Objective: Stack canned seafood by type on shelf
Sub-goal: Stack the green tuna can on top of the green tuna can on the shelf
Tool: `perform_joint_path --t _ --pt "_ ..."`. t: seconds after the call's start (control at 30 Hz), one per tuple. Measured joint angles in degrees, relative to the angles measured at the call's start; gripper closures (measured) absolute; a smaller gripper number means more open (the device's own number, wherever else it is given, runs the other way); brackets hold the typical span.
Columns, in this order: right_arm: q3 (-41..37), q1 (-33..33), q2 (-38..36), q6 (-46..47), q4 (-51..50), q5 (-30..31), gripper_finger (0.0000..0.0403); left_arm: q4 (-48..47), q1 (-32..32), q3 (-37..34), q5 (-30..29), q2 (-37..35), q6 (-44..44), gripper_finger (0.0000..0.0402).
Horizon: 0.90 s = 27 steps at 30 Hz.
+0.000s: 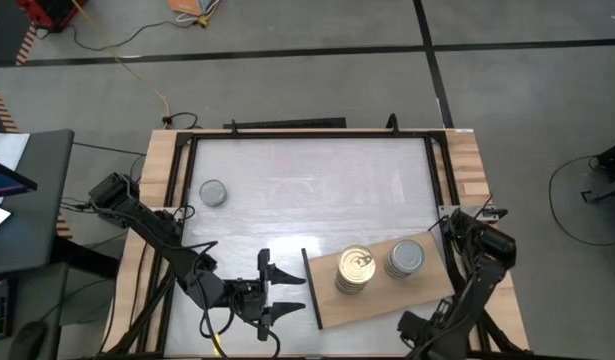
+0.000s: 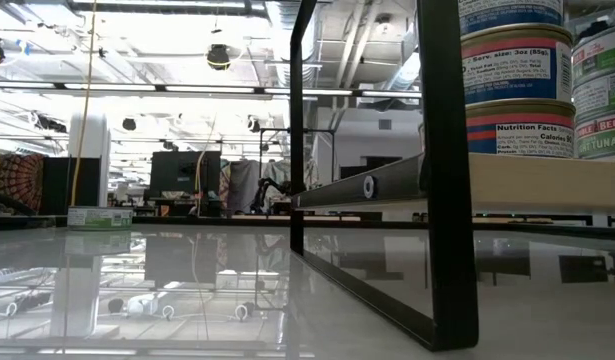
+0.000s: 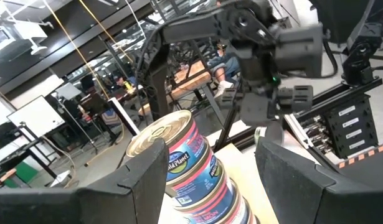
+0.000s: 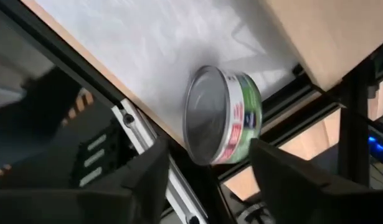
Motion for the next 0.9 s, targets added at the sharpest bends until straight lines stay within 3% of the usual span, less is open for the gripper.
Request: perform_joint_path --t 0.2,0.43,0.9 --pt "-0.9 1.4 -2.6 4.2 0.1 5.5 0.0099 0.0 0.0 0.0 0.0 0.0 0.0 0.0173" --pt "-7.8 1.3 -4.5 3.5 0.5 4.5 0.0097 -0.3 0.0 0.0 0.0 0.0 -0.7 0.0173" --pt "-9.3 1.4 -10.9 9.1 0.5 8.5 0.0092 -1.4 0.0 0.0 0.1 0.0 -1.8 0.0173"
